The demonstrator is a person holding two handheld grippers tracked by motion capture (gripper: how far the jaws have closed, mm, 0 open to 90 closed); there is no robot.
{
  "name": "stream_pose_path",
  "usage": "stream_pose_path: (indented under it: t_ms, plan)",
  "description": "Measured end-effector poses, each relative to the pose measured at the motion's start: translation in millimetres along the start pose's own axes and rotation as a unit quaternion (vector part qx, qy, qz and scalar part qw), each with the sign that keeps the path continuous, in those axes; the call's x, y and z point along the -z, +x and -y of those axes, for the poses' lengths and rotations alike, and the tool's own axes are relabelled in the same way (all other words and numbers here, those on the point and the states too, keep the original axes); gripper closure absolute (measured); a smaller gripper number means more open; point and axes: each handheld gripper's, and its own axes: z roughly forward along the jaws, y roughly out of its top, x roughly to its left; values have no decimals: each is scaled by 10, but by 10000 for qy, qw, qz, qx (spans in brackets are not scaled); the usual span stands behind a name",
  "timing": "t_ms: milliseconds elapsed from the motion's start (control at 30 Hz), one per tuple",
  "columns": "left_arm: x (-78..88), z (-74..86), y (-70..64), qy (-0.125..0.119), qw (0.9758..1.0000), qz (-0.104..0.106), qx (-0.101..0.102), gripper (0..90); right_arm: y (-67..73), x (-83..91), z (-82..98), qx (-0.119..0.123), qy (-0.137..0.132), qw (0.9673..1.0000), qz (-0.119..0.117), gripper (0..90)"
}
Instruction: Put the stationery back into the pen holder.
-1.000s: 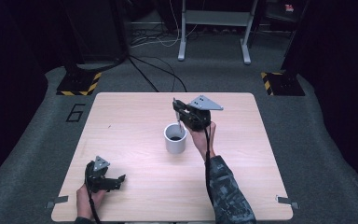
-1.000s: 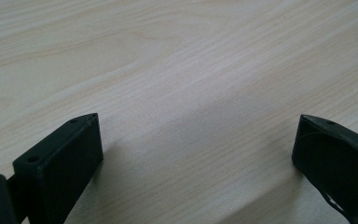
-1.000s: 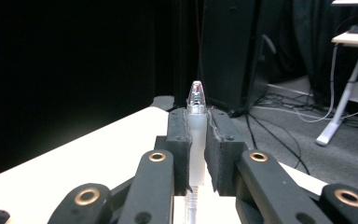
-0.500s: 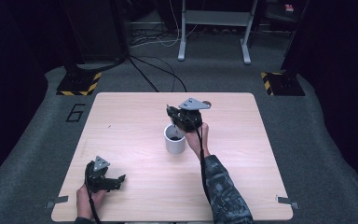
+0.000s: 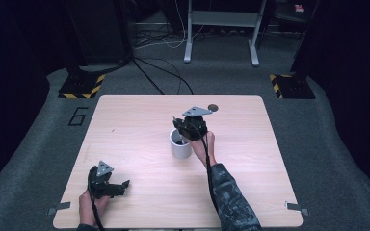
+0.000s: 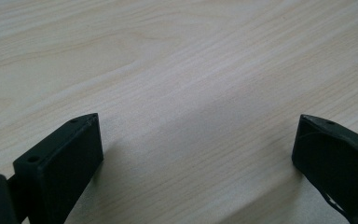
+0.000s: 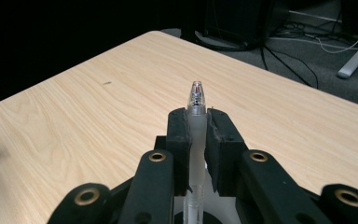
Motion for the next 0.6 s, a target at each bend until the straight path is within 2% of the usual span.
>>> stream_pose_path:
  t_ms: [300,600]
  plan:
    - [0,0,0,-1,10000,0,1,17,-19,-53,74,-167,252,9995,22,801]
    - [0,0,-1,-4,10000,-2,1,17,-3,-87,101,-154,427,9990,54,792]
